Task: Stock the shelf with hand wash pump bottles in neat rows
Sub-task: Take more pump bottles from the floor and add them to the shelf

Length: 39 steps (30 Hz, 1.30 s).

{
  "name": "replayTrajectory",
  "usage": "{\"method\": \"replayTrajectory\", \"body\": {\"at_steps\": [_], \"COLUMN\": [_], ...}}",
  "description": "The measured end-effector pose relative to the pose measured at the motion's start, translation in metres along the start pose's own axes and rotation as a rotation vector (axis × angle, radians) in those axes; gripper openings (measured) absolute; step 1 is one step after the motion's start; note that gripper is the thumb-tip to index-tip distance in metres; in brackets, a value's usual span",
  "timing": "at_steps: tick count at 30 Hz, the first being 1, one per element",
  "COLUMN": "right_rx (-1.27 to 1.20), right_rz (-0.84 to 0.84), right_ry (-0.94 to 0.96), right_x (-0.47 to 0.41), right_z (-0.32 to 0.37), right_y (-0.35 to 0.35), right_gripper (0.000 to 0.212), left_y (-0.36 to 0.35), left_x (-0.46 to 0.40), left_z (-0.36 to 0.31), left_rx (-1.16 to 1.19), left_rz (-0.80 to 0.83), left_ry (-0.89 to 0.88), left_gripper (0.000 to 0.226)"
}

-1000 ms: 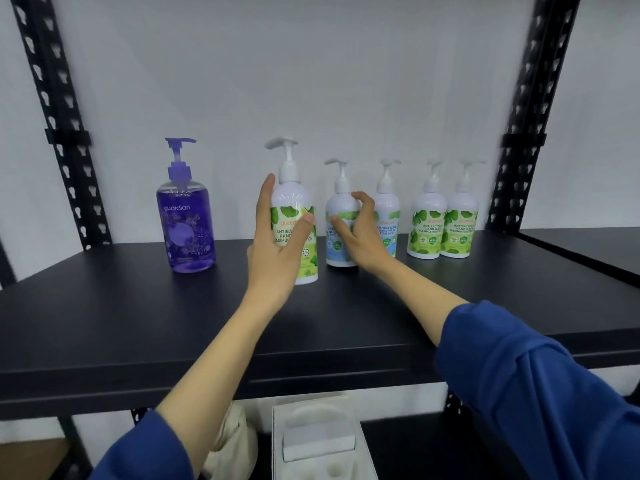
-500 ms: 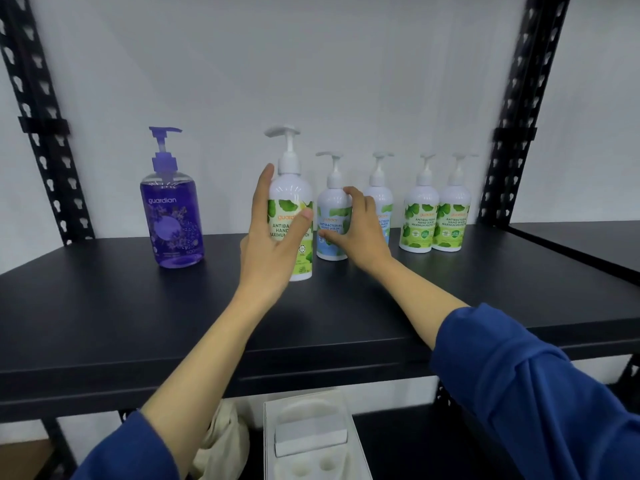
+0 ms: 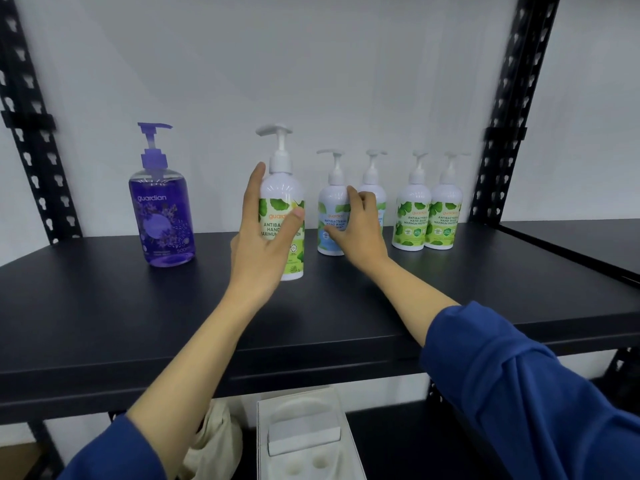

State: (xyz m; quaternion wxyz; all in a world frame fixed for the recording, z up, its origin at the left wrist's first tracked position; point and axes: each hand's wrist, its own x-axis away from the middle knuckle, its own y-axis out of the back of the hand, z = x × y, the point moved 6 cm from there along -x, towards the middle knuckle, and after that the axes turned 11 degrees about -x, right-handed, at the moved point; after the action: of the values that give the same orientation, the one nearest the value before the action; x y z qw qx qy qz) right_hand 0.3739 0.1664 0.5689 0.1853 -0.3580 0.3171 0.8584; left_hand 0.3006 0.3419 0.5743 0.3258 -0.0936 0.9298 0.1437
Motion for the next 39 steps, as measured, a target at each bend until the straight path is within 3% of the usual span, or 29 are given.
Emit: {"method": "replayTrajectory", "body": {"at_steps": [7, 29, 33, 39], "right_rx": [0.062, 0.043, 0.006, 0.25], "right_rz": [-0.017, 0.004, 0.091, 0.329], "right_ry": [0.004, -0.039, -0.072, -0.171], "right_x": [-0.005, -0.002, 0.007, 0.049], "right_z": [0.003, 0.006, 0.013, -0.017], "right_y": [0.0, 0.004, 0.018, 0.096], "right_gripper": [0.083, 0.071, 0.058, 0.025], "left_y": [0.0, -0.002, -0.002, -0.024], "left_x": [0.001, 0.001, 0.001, -0.002], "left_z": [0.0, -0.001, 0.0, -0.011], "left_rx": [-0.008, -0.025, 0.03, 0.142], "left_rz": [-0.001, 0.007, -0.014, -0.031], "left_ry": [-0.01, -0.021, 0.015, 0.07], "left_gripper": [0.061, 0.064, 0.062, 0.058]}}
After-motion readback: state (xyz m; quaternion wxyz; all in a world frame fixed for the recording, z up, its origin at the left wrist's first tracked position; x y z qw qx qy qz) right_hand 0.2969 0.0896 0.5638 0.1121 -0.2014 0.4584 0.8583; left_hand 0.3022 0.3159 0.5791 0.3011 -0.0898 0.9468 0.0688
